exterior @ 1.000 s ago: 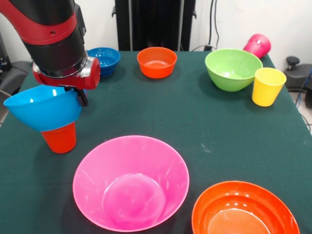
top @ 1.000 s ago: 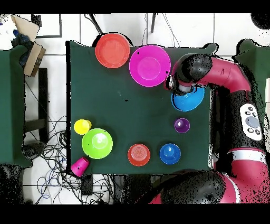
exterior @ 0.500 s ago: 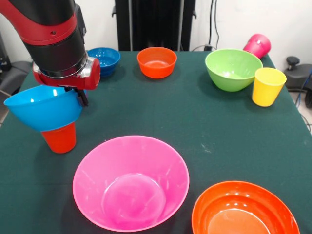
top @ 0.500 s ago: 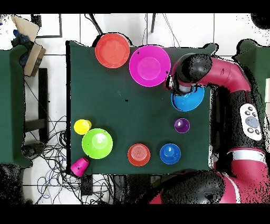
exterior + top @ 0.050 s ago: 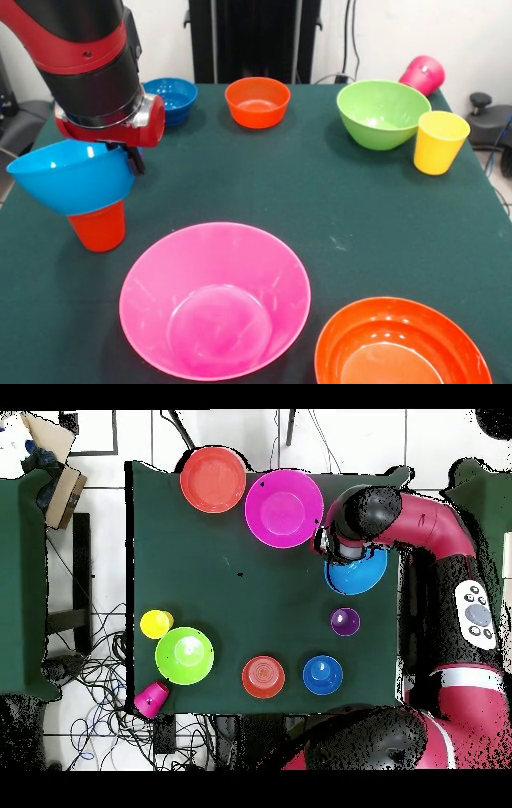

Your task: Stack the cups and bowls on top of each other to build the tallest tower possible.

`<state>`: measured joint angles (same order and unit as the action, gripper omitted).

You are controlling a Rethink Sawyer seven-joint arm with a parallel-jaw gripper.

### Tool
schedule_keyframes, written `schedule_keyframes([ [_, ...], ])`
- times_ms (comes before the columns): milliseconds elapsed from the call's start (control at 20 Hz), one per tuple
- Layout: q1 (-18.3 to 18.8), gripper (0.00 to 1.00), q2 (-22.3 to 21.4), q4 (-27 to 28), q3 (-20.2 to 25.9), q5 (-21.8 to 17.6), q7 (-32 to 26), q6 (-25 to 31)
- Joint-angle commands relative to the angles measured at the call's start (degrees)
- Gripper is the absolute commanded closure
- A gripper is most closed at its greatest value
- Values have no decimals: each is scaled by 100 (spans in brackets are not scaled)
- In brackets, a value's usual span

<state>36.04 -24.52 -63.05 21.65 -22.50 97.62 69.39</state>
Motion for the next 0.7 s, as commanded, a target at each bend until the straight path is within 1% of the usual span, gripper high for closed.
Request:
schedule_keyframes([
  [50,-224,100,148,-273,122,-715,-1389,-369],
  [700,-239,100,154,-251,105,-714,-1381,-283],
])
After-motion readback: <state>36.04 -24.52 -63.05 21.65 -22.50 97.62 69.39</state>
